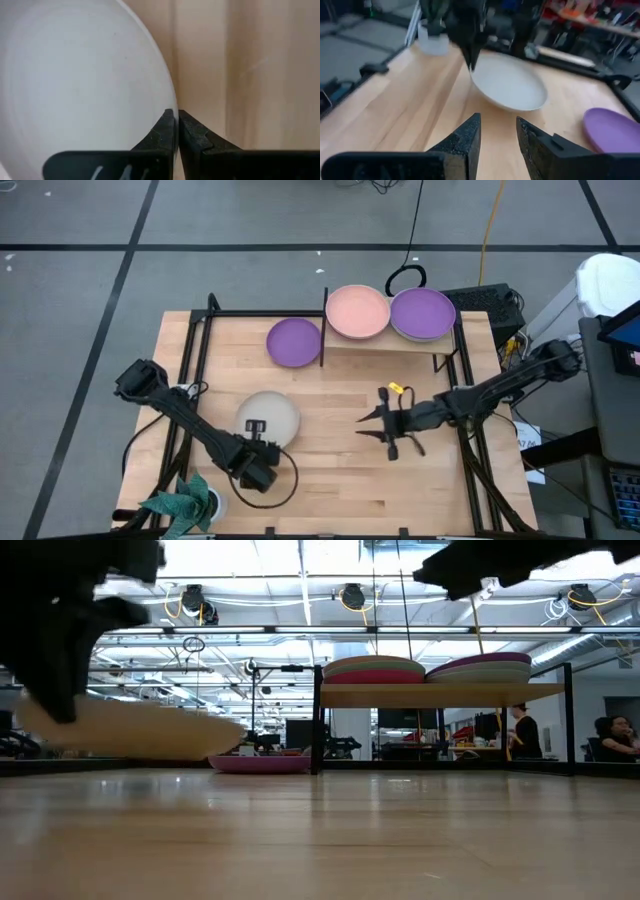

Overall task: Place and stack plates onto a shelf
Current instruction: Stack the gray plate on top of the violet plate on the shelf

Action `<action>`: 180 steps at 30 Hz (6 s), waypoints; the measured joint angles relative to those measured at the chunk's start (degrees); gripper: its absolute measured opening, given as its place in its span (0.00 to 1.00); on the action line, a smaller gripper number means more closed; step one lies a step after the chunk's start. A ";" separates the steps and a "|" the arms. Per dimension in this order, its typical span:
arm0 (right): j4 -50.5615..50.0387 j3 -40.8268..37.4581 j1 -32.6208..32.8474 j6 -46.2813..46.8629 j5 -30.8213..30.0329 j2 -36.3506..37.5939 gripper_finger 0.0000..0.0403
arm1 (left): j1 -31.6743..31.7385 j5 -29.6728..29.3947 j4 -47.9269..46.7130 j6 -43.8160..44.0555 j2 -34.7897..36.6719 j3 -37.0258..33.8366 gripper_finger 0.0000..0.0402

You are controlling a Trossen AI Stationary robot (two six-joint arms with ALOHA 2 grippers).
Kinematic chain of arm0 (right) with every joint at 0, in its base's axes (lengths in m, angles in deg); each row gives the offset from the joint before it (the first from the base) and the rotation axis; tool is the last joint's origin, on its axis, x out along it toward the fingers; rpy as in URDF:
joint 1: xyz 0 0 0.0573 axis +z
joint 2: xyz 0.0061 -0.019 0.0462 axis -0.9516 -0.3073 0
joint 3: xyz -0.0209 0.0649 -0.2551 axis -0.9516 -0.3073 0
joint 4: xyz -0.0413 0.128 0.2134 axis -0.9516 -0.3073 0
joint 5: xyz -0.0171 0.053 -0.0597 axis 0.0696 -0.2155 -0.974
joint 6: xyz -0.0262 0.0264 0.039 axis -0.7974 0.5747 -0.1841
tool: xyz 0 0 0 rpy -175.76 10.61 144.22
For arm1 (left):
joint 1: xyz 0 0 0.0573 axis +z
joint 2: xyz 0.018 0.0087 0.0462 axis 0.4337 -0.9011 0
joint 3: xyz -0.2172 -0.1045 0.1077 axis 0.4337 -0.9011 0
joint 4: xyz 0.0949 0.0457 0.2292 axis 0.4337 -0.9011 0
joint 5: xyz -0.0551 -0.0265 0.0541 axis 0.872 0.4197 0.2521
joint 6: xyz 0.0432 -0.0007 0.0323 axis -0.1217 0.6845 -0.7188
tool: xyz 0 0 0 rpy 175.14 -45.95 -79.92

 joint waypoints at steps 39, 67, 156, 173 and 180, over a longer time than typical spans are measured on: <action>-29.39 33.16 2.94 -18.10 -3.48 -33.46 0.17 | 3.59 0.43 -2.08 -46.26 0.00 11.30 0.02; -30.64 33.07 2.91 -19.78 -1.36 -33.45 0.03 | 5.03 -2.56 1.98 -45.19 0.00 11.30 0.07; -81.71 37.25 -48.26 -22.96 -7.57 0.87 0.01 | 11.98 -26.01 15.29 -15.13 0.00 10.97 0.66; -82.42 34.12 -49.59 -13.89 -7.53 0.88 0.02 | 11.94 -26.02 13.67 -14.16 0.02 10.97 0.66; -83.49 34.10 -49.59 -11.96 -5.89 0.88 0.02 | 11.94 -26.02 13.67 -14.06 0.01 10.97 0.66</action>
